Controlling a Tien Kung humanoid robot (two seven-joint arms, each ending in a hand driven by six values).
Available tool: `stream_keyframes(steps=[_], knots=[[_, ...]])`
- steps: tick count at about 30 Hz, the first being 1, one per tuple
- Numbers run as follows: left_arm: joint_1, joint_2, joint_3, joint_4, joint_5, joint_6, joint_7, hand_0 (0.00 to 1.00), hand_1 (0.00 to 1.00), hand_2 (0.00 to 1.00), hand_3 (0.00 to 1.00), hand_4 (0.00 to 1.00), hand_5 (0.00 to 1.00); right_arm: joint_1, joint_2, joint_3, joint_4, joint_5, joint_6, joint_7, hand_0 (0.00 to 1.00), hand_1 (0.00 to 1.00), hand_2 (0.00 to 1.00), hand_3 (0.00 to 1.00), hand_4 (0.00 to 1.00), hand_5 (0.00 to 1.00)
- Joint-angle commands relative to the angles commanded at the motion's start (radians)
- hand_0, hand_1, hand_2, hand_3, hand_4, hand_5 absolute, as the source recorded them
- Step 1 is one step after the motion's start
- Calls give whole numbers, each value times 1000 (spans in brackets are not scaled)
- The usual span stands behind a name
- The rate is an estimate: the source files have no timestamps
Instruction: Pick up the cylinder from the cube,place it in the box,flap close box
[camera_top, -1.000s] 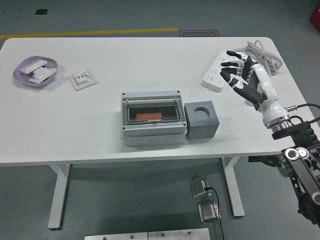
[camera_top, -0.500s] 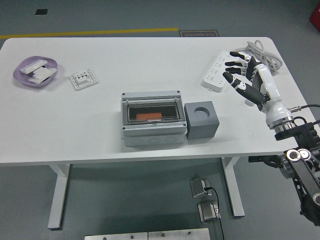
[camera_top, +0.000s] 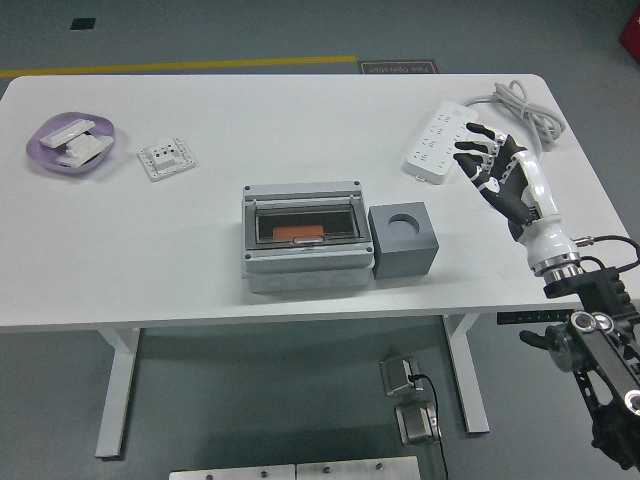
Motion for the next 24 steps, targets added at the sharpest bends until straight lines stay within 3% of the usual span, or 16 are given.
stream_keyframes(steps=[9,24], knots=[[2,12,-3,0,7,1,2,667,684,657,687,628,161,-17,2,10,11,-14,1,-2,696,717,732,768,971,522],[1,4,-1,0,6,2,1,667,684,657,686,628,160,-23,-1,26,7,-17,7,-11,698,728,733,770,971,513]])
